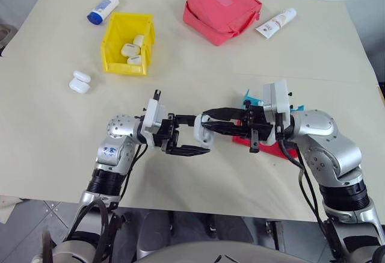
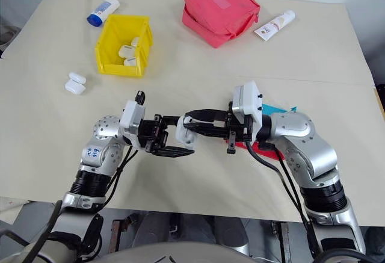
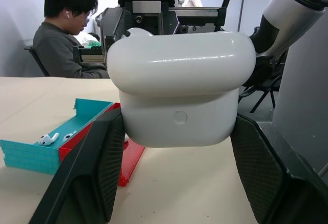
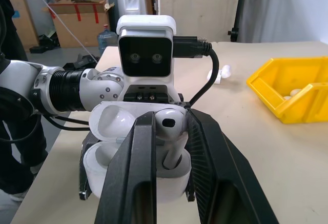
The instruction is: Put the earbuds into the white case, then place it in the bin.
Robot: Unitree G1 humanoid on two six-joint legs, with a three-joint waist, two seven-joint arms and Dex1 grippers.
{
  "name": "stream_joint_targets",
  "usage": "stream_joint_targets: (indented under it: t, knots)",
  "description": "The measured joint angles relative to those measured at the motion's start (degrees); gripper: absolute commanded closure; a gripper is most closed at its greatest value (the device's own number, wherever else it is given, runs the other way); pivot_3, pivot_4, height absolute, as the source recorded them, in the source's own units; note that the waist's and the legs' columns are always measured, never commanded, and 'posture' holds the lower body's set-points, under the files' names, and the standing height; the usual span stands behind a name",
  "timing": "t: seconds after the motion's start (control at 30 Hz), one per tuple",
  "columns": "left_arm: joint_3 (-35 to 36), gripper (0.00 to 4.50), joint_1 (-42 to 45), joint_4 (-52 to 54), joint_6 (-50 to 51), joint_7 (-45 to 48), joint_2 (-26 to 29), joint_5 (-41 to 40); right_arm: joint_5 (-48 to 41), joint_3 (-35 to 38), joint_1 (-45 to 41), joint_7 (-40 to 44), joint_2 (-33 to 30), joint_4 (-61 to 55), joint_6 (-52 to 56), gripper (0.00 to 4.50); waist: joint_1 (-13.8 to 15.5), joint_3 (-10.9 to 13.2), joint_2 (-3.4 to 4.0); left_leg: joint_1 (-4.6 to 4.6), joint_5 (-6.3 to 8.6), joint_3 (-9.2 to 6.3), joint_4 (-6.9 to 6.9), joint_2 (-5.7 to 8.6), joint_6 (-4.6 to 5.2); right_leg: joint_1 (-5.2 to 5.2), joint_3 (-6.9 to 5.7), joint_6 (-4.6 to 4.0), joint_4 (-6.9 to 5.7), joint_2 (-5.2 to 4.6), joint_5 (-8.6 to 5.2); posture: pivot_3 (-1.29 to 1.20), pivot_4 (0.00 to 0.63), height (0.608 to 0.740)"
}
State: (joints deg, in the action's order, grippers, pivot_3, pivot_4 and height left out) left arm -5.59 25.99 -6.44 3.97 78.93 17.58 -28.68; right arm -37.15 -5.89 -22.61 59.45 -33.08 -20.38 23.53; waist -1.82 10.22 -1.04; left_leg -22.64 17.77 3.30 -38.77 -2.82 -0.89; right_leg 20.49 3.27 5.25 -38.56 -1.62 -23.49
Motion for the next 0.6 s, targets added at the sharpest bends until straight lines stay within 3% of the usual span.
stream_joint_targets:
  t: [0.6]
  knots:
    - [1.07, 1.73, 0.08, -1.15, -4.37, -0.08, -1.83, -0.18, -2.41, 1.56, -0.18, 2.32, -1.95, 0.42, 2.69, 4.01, 0.03, 0.0, 0.0, 0.0, 0.0, 0.0, -0.01, 0.0, 0.0, -0.01, 0.0, 0.0, 0.01, -0.01, 0.0, 0.0, 0.15, 0.74]
